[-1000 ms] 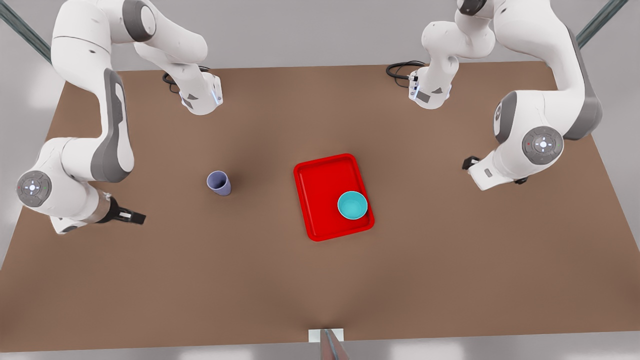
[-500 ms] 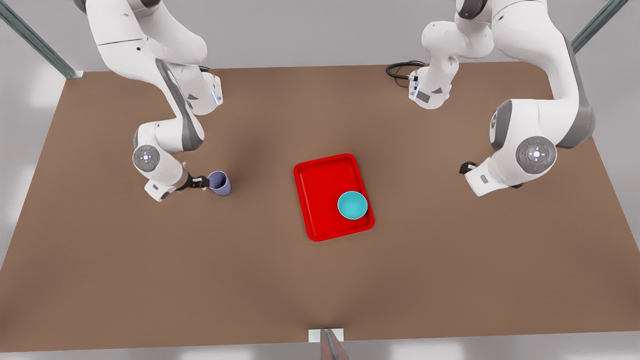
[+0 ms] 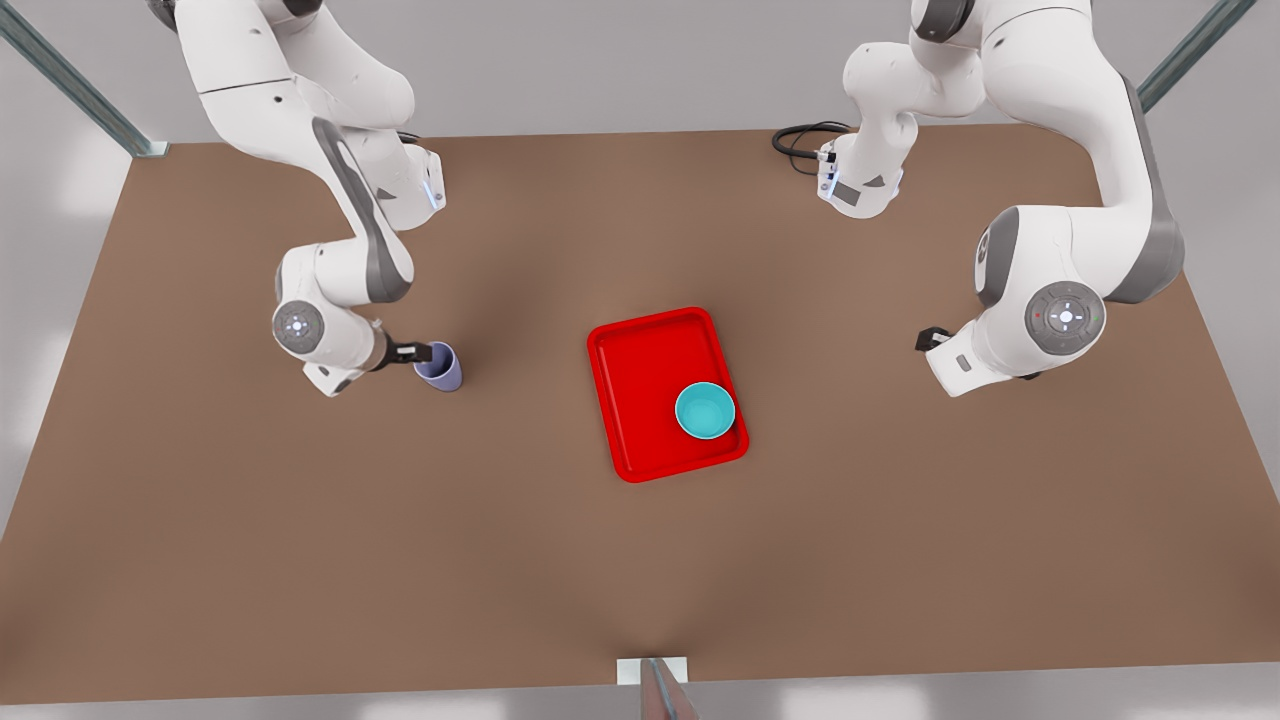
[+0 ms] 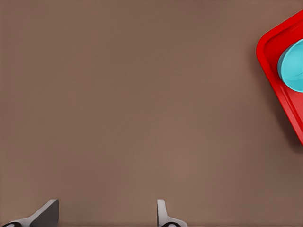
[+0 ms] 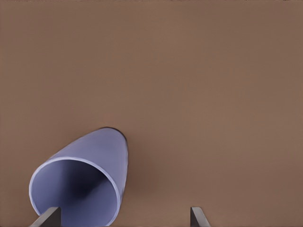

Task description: Place the bowl on the tray with the left arm and the cup on the tray with the right arm

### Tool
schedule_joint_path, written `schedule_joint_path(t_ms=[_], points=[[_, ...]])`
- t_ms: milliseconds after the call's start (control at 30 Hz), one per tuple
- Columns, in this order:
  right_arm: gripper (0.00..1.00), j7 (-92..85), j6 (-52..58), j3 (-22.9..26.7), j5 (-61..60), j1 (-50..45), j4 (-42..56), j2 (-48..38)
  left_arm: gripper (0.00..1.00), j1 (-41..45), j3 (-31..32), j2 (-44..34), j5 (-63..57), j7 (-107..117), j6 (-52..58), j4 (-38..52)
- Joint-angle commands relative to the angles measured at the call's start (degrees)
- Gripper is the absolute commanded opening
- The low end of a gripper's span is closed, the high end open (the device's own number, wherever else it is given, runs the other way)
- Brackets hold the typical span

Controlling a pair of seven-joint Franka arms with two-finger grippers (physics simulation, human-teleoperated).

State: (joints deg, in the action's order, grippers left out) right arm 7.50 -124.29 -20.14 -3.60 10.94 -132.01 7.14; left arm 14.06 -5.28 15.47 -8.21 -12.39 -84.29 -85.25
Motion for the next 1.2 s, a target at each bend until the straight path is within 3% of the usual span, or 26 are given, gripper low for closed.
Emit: schedule_joint_path(t_ms=[0,367,433,500,533,667,833,967,1167], points=[[1.00,0.0,-0.2,0.0,0.0,0.0,0.0,0.1,1.00,0.0,0.0,0.0,-0.1,0.0,0.0,0.0],[1.00,0.1,-2.7,0.4,0.1,0.0,-0.1,2.7,1.00,0.0,0.0,0.3,0.0,0.4,0.0,0.0],[0.87,0.1,-2.7,0.4,0.1,0.0,-0.1,3.6,1.00,0.0,0.0,0.3,0.1,0.4,0.0,0.0],[0.58,0.1,-2.6,0.4,0.1,0.0,-0.1,4.2,1.00,0.0,0.0,0.3,0.1,0.4,0.0,0.0],[0.50,0.1,-2.7,0.4,0.1,0.0,-0.1,4.4,1.00,0.0,0.0,0.3,0.1,0.4,0.0,0.0],[0.40,0.1,-2.8,0.3,0.1,-0.3,0.0,4.8,1.00,0.0,0.0,0.3,0.1,0.4,0.0,0.0],[0.40,0.1,-6.0,0.0,-0.1,-0.6,0.0,7.1,1.00,0.0,0.0,0.3,0.1,0.4,0.0,0.0],[0.21,0.1,-5.9,-0.1,-0.1,-0.5,0.2,6.7,1.00,0.0,0.0,0.3,0.1,0.4,0.0,0.0],[0.21,0.1,-5.5,-0.2,-0.1,-0.5,0.4,6.5,1.00,0.0,0.0,0.3,0.1,0.4,0.0,0.0]])
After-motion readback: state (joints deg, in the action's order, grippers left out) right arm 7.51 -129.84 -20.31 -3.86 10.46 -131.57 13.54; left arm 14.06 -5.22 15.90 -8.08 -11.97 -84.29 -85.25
